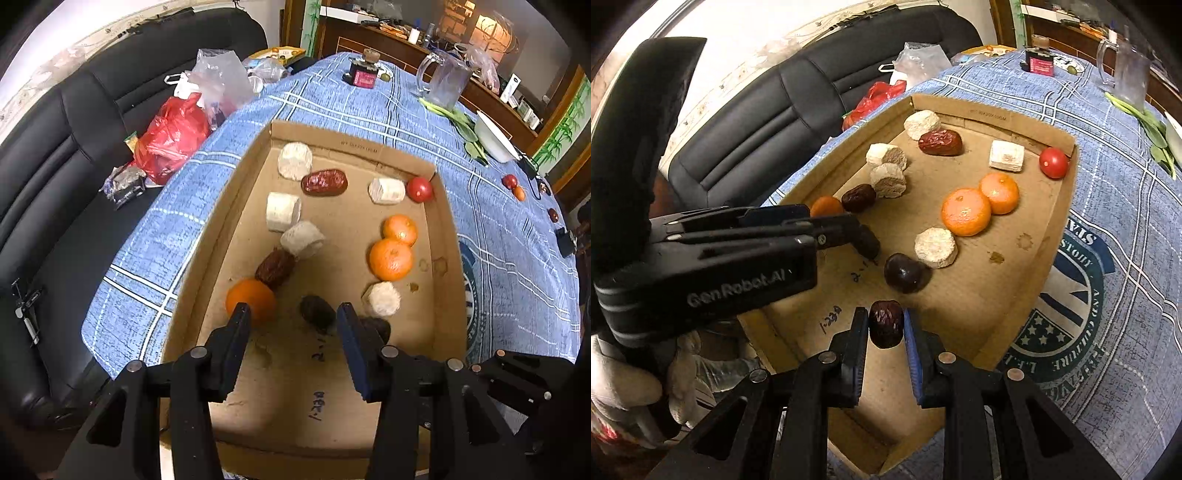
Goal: Organize fruits
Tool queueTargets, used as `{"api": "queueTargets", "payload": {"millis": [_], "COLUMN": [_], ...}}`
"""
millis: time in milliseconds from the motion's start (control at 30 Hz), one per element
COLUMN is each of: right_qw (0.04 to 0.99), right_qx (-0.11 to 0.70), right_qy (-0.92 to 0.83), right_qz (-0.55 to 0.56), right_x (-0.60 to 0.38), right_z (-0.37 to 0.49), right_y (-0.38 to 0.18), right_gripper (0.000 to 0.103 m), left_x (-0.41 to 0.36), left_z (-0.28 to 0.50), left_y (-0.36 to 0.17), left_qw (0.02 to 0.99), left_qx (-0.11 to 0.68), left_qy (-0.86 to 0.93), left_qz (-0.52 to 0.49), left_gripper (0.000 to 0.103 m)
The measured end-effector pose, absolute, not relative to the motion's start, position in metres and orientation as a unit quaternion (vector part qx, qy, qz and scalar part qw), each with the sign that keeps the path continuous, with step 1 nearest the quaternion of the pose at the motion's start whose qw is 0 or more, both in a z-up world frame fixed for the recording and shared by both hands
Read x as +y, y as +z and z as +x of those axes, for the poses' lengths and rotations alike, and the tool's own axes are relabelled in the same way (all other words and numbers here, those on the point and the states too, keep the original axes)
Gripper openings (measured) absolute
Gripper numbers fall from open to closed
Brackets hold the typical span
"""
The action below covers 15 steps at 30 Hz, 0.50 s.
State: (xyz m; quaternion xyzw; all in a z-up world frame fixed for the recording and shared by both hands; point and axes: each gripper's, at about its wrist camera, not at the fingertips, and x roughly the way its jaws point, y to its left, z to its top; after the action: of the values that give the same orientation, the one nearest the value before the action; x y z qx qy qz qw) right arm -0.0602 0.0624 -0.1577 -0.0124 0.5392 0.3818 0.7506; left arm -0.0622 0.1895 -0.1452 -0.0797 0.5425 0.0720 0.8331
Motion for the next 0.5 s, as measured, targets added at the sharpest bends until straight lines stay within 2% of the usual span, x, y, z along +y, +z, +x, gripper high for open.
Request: {"api": "queueTargets", "payload": {"millis": [100,233,500], "right_qw": [0.757,0.775,0.795], "right_qx": [0.535,0.529,0.530], "right_qy": [0.375,0.345,0.288], "right_qz": [0.001,0.027,0.068], "right_x": [0.052,0.029,-0.018], "right_z": [-0.058,-0.050,-0.038], "right_y": [-0.150,-0.144,-0.143], "right_gripper": [0.025,0.031,0.032], "left_x": [0.179,0.159,0.115], "left_z": [-0.060,-0.060,-0.058], "left_y": [-0.136,-0.123,-0.112], "left_qw": [0.839,0.853,0.865], "left_qx": [0.534,0.514,0.493], "left_qy": [0.083,0.089,0.076], "left_qz": [-0.059,-0.019,0.045], "left_gripper": [0.049,0.057,0.061]}}
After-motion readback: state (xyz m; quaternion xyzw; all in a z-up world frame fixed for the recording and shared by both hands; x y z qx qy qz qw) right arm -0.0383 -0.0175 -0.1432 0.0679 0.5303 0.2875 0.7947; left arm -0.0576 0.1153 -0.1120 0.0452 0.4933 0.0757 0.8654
